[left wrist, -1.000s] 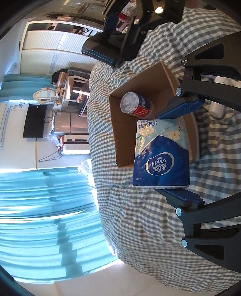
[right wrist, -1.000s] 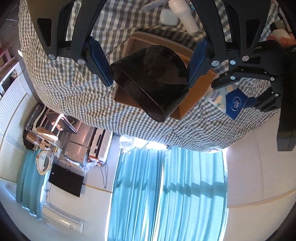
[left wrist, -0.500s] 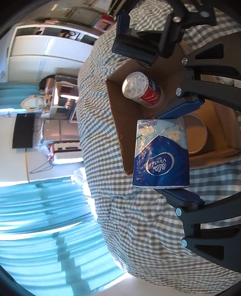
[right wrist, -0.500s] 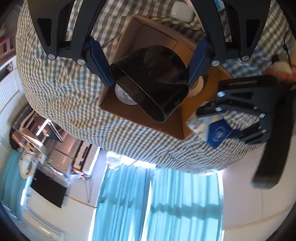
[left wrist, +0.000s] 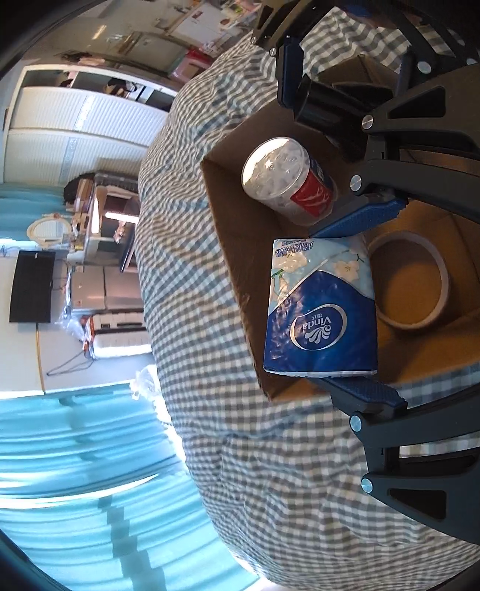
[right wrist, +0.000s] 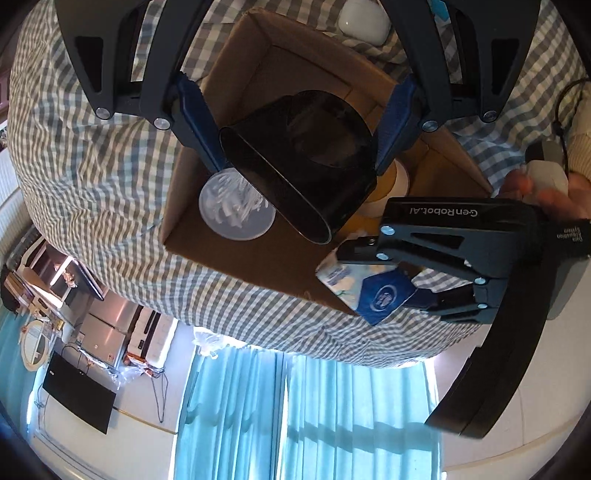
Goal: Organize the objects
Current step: 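Carry tissue pack and visor into the box and release both, then move the left gripper back to the white hair dryer and tube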
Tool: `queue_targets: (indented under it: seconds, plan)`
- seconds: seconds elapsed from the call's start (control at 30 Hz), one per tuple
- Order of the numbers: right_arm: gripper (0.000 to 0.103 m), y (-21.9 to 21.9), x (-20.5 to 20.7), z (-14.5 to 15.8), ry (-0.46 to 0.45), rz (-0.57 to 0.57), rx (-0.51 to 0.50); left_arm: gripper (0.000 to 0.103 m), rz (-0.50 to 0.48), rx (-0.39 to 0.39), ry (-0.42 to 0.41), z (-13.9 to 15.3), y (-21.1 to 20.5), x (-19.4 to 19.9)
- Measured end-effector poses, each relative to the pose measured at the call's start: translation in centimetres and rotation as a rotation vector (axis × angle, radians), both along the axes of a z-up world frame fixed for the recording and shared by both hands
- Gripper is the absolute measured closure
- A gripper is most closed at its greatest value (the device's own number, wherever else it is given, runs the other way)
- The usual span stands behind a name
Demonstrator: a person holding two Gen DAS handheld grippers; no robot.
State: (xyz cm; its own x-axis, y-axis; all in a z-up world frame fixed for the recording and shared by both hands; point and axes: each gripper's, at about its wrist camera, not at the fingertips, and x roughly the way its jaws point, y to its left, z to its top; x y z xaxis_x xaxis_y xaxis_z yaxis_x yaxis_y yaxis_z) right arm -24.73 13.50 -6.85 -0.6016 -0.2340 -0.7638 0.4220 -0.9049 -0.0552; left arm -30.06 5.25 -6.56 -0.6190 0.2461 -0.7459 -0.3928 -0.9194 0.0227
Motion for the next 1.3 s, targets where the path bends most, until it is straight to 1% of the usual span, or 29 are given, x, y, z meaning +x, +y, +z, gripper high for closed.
queue_targets:
  seconds: [0.17,0.3,0.43,0.5,0.57,0.63,0.67,0.77,0.87,1.0,1.17,1.3]
  plan:
    - [0.024,-0.1,0.4,-0.9,-0.008,0.014,0.008,0.033,-0.018,-0.043,0.002,-0.6,0.9,-0.5]
    - [0.024,-0.3,0.4,-1.4,-0.002,0.015,0.039,0.033,-0.012,-0.017,-0.005,-0.4,0.3,-0.4]
    - [0.024,-0.3,0.9,-1.3,0.002,0.009,0.039,0.031,-0.019,-0.023,-0.006,-0.3,0.2,-0.2]
    - [0.024,-0.2,1.1,-0.9,0.011,0.012,0.038,0.028,-0.027,-0.032,-0.001,-0.2,0.4,-0.1]
    - [0.024,-0.3,1.3,-0.6,0.022,0.014,0.03,0.019,-0.029,-0.043,0.014,0.0,0.5,0.1]
    - [0.019,-0.1,1.4,-0.1,0.029,0.017,0.022,0.014,-0.03,-0.041,0.026,0.3,0.6,0.2]
    - [0.018,-0.1,1.5,0.0,0.035,0.018,0.02,0.012,-0.028,-0.039,0.03,0.5,0.6,0.3]
    - [0.017,0.2,1.8,0.6,0.046,0.013,0.008,0.011,-0.014,-0.036,0.031,1.1,0.4,0.3]
    - [0.017,0.8,2.3,1.3,0.059,-0.005,0.002,0.011,0.007,-0.024,0.028,1.9,-0.1,0.6]
    - [0.017,1.6,3.4,2.7,0.078,-0.027,-0.02,0.011,0.033,-0.013,0.049,3.6,-1.1,1.8]
    - [0.017,1.9,5.2,4.9,0.111,-0.054,-0.023,0.011,0.068,-0.004,0.073,6.4,-2.4,4.3]
    - [0.017,1.9,7.9,7.2,0.16,-0.064,-0.022,0.011,0.1,0.012,0.098,8.4,-3.1,6.5]
